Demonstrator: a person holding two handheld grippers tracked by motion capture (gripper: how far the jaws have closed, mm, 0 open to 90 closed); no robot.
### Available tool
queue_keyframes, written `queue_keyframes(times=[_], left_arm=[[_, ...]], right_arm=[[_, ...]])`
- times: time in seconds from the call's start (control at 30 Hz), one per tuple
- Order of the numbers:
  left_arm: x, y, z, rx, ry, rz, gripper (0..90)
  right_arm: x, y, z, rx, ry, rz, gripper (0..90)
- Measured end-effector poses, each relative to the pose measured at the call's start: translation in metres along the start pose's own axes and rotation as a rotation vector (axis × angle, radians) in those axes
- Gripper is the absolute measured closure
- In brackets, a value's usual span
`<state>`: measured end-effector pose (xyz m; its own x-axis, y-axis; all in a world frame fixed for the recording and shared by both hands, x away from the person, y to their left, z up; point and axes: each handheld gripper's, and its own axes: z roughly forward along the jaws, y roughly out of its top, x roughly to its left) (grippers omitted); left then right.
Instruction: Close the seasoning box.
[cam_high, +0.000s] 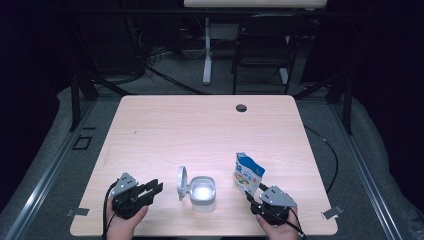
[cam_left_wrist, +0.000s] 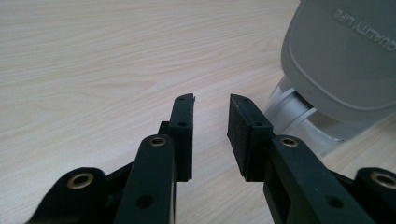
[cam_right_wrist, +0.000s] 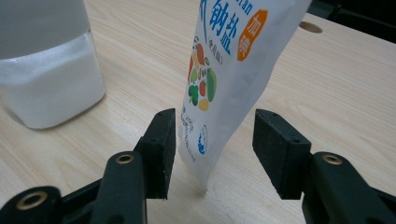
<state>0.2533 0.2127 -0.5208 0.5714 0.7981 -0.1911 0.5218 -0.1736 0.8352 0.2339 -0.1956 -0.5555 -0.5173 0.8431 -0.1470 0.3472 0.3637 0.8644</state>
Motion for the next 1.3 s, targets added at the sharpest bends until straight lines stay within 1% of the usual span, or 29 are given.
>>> queue_keyframes(times=[0.07, 0.2, 0.3, 0.43, 0.53, 0.67, 0.7, 0.8, 0.97, 1.03, 1.07, 1.17, 1.23, 1.3], left_arm=[[-0.002, 0.004, -0.001, 0.003, 0.000, 0.016, 72.4], [-0.007, 0.010, -0.001, 0.005, -0.006, 0.035, 75.3], [-0.011, 0.014, -0.001, 0.007, -0.013, 0.051, 80.2], [-0.016, 0.017, -0.002, 0.002, -0.028, 0.066, 86.9], [-0.020, 0.021, -0.003, -0.003, -0.044, 0.073, 89.8], [-0.025, 0.025, -0.005, 0.001, -0.056, 0.091, 90.0], [-0.027, 0.026, -0.004, -0.002, -0.061, 0.092, 90.0], [-0.030, 0.028, -0.004, 0.010, -0.071, 0.111, 90.0], [-0.034, 0.030, -0.003, 0.014, -0.080, 0.121, 90.0], [-0.035, 0.031, -0.003, 0.012, -0.089, 0.113, 90.0], [-0.035, 0.032, -0.004, 0.012, -0.088, 0.122, 90.0], [-0.036, 0.034, -0.005, 0.011, -0.088, 0.123, 90.0], [-0.036, 0.035, -0.006, 0.016, -0.091, 0.131, 90.0], [-0.037, 0.036, -0.005, 0.014, -0.093, 0.129, 90.0]], right_arm=[[-0.001, 0.000, 0.000, 0.002, 0.000, 0.005, 49.4], [-0.003, -0.002, -0.002, 0.000, -0.005, 0.008, 49.1], [-0.003, -0.004, -0.004, -0.003, -0.021, 0.010, 48.4], [-0.005, -0.006, -0.005, -0.004, -0.024, 0.021, 47.0], [-0.004, -0.006, -0.005, -0.009, -0.017, 0.030, 46.5], [-0.003, -0.007, -0.007, -0.009, -0.017, 0.035, 46.4], [-0.003, -0.007, -0.007, -0.009, -0.019, 0.037, 46.4], [-0.002, -0.007, -0.008, -0.014, -0.031, 0.036, 46.4], [-0.002, -0.008, -0.009, -0.016, -0.029, 0.044, 45.9], [-0.002, -0.009, -0.009, -0.014, -0.027, 0.042, 45.9], [-0.002, -0.009, -0.009, -0.013, -0.028, 0.042, 45.8], [-0.001, -0.010, -0.009, -0.018, -0.027, 0.053, 45.8], [-0.001, -0.010, -0.010, -0.015, -0.024, 0.053, 45.9], [-0.001, -0.010, -0.010, -0.018, -0.020, 0.058, 46.0]])
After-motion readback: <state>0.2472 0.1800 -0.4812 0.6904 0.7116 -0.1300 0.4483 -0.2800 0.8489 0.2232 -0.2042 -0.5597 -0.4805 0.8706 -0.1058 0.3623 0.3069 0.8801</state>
